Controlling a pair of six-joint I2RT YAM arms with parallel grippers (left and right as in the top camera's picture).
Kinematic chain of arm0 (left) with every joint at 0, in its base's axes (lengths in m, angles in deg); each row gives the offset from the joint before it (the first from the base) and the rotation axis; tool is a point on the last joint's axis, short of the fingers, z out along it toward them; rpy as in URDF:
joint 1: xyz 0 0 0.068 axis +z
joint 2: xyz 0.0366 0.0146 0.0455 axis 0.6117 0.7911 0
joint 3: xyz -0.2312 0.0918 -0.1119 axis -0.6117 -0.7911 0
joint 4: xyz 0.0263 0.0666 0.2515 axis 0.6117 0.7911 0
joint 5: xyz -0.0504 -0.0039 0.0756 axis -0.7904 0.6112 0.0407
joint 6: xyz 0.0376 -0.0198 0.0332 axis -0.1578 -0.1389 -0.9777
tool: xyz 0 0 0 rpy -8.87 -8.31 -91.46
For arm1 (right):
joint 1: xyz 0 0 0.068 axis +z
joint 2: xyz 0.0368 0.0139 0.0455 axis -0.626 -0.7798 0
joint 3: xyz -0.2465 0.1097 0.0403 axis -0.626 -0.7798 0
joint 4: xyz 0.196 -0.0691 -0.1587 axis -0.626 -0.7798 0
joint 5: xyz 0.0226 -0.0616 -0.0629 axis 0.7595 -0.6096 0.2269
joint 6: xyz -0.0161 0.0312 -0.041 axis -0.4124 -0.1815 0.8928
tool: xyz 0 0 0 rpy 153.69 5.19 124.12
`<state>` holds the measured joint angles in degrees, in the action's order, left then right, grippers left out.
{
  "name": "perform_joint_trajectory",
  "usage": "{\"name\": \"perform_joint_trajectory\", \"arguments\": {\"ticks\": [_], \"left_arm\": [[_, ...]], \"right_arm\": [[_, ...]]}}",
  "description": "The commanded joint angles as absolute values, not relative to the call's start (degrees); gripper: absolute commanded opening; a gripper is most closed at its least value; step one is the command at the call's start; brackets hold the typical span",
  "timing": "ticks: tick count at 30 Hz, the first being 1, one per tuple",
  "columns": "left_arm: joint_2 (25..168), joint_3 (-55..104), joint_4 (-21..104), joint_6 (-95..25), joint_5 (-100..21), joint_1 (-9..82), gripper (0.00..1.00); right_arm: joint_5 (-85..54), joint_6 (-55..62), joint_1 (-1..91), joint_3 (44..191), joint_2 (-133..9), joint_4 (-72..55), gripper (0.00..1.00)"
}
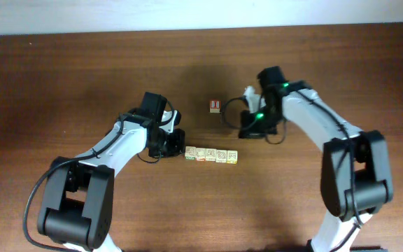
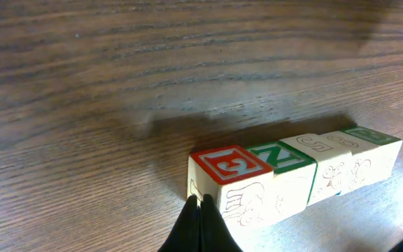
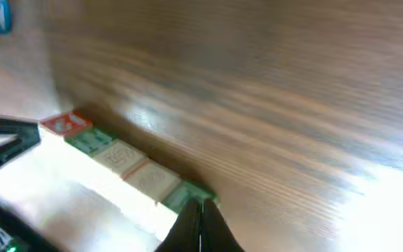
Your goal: Rotate 5 blocks
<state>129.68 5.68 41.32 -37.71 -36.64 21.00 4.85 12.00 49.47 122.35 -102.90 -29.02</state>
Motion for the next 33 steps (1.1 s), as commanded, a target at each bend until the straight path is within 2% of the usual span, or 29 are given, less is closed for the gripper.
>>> {"name": "perform_joint_trajectory", "arguments": {"ticks": [1, 7, 33], "left_arm": [[130.2, 5.4, 41.2, -37.4, -37.6, 20.8, 0.00], [130.2, 5.4, 41.2, -39.2, -34.1, 20.8, 0.00], [130.2, 5.4, 41.2, -41.9, -38.1, 20.8, 0.00]], "right_arm": [[9.4, 18.0, 46.2, 120.5, -101.0, -32.0, 0.04], [14.0, 16.7, 47.0, 110.5, -101.1, -24.1, 0.04], [15.1, 15.2, 47.0, 107.2, -101.2, -21.1, 0.04]]}}
